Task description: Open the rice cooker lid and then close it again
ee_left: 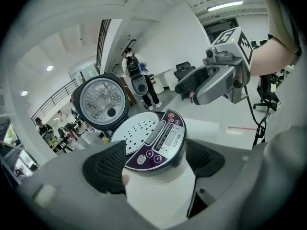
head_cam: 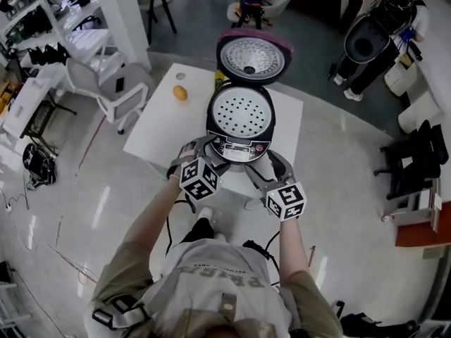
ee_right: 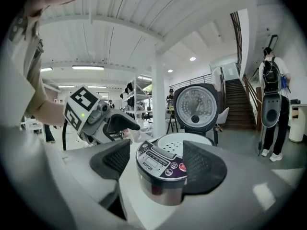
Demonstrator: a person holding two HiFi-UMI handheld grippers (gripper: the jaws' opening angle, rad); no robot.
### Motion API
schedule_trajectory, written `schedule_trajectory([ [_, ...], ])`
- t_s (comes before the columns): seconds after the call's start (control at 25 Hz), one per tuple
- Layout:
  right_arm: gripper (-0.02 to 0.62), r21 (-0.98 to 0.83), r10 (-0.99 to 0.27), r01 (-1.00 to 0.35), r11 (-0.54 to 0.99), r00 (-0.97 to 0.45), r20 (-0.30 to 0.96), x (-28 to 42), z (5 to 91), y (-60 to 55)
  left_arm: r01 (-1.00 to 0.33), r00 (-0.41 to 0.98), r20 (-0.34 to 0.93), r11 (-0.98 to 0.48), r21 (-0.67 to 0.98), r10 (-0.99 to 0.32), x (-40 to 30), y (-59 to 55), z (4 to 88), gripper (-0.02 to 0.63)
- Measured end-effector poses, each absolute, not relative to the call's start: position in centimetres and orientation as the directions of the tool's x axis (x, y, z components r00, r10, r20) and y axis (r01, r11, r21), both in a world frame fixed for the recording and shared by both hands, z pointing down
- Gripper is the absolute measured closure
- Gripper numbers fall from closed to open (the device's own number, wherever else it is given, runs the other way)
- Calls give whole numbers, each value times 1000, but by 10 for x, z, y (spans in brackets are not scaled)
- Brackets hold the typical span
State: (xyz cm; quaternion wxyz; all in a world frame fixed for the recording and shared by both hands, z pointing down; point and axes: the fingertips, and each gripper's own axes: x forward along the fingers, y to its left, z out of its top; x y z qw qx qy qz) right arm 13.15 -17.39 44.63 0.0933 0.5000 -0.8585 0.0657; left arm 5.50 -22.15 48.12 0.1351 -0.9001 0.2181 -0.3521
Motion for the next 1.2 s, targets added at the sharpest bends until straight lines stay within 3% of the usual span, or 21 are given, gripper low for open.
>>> schedule_trajectory([
  [0.32, 279, -101, -883, -883, 458, -465, 61, 167, 398, -162, -386, 642, 507, -813, -435, -576, 49, -218, 440, 206],
  [0.64, 278, -114, -900, -894, 433, -435, -1, 194, 377, -168, -484, 605, 406, -722, -495, -684, 49, -236, 392, 206],
  [1.2, 278, -69, -896, -896, 438, -442, 44, 219, 375, -240, -545, 630, 378, -733, -408, -679, 52, -318, 389, 206],
])
